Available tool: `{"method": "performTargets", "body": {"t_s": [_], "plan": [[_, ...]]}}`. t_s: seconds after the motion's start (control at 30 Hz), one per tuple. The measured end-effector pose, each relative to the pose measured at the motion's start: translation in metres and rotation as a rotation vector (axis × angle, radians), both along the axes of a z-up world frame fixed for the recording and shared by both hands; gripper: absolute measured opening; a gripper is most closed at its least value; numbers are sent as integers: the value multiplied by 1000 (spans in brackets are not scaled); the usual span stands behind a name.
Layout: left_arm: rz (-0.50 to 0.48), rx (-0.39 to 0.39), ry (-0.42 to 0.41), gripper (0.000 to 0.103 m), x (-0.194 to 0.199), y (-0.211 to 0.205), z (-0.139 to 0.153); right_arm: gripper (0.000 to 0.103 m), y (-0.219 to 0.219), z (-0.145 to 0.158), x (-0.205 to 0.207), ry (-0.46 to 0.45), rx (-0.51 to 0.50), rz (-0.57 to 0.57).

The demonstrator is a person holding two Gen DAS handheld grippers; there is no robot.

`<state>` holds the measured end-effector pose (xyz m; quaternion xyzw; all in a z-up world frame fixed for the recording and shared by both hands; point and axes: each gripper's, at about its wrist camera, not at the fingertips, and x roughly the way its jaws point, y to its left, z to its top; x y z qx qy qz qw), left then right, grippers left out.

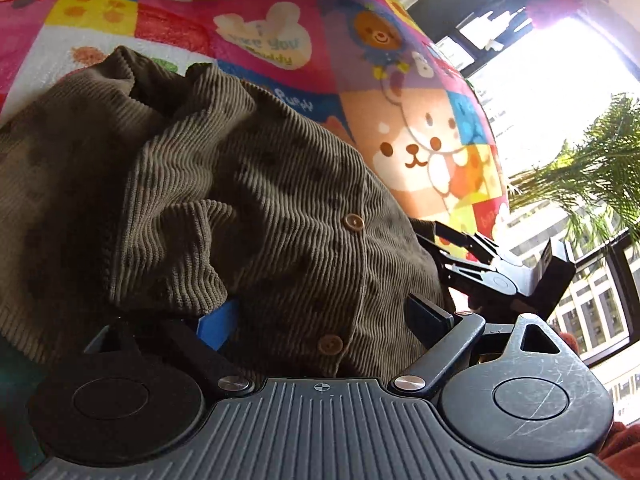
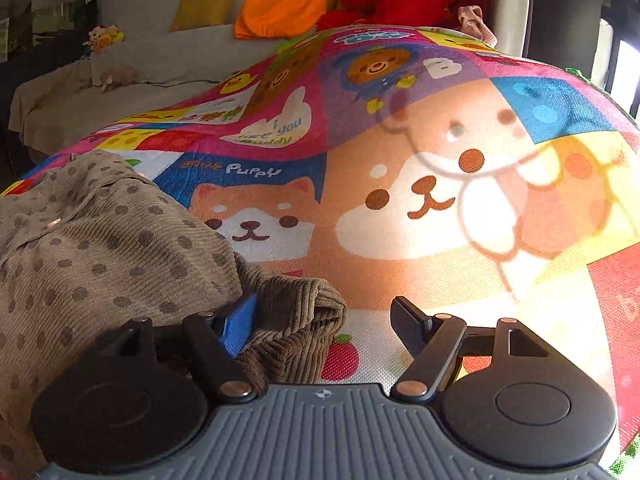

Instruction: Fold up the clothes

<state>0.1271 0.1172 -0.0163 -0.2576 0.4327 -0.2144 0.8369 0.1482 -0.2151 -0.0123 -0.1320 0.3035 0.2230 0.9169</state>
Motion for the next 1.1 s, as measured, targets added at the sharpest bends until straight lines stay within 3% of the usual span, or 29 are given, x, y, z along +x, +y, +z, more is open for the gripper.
{"method": "performTargets", "body": {"t_s": [0.13, 0.3, 0.37, 0.43, 0.47, 0.5, 0.63, 0.73, 0.87, 0.97, 1.1], "plan": [[-7, 149, -83, 87, 50, -11, 5, 71, -5, 3, -32, -32, -53, 24], [5, 236, -132, 87, 110, -29, 9, 54, 7, 8, -86, 7, -3, 98], [9, 253, -137, 87, 122, -32, 12, 52, 20, 10, -105, 37, 31, 157], [13, 276, -156, 88, 118, -31, 19, 54, 34, 12, -120, 86, 80, 237], [15, 293, -172, 88, 112, -30, 24, 62, 40, 13, -126, 100, 85, 279], [15, 319, -192, 91, 101, -28, 29, 62, 45, 15, -131, 107, 86, 318], [-23, 416, -271, 95, 35, -16, 44, 62, 37, 35, -136, 19, 58, 342], [-47, 398, -272, 96, -6, -8, 49, 66, 29, 46, -133, -28, 14, 356], [-115, 277, -325, 97, -23, -15, 60, 67, 38, 44, -115, 1, 44, 349], [-113, 271, -339, 98, -8, -25, 64, 67, 43, 55, -90, 13, 133, 292], [-6, 296, -320, 98, 38, -14, 62, 67, 42, 78, -35, 71, 250, 201]]}}
